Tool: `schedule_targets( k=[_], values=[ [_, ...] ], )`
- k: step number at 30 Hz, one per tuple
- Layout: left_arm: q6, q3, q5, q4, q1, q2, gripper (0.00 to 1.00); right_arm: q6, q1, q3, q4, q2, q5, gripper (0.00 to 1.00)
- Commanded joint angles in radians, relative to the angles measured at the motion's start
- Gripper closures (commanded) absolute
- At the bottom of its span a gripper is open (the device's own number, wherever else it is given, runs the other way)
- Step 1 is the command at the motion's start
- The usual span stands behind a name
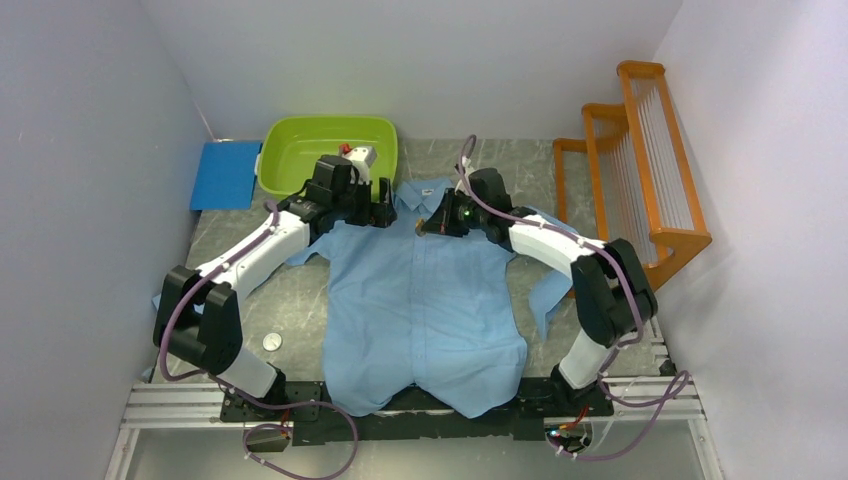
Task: Pin the brooch onto the clothing
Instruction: Pin the brooch to the clothes.
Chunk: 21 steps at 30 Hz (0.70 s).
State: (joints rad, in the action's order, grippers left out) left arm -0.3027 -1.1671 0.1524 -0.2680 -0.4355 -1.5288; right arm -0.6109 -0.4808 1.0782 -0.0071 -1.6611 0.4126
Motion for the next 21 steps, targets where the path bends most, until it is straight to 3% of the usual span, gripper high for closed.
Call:
schedule_targets(
  k=[1, 12, 21],
  values=[
    [0.024, -0.027, -0.035, 0.01, -0.002, 0.045, 0.05, -0.113, 0.028, 0.011, 0.152, -0.06, 0.056, 1.0],
    [0.032, -0.022, -0.023, 0.014, -0.001, 0.082, 0.05, -0.289, 0.073, -0.206, 0.518, -0.124, 0.091, 1.0],
    [0.022, -0.033, 0.013, 0.003, -0.002, 0.066, 0.05, -0.314, 0.085, -0.206, 0.581, -0.22, 0.073, 1.0]
  ],
)
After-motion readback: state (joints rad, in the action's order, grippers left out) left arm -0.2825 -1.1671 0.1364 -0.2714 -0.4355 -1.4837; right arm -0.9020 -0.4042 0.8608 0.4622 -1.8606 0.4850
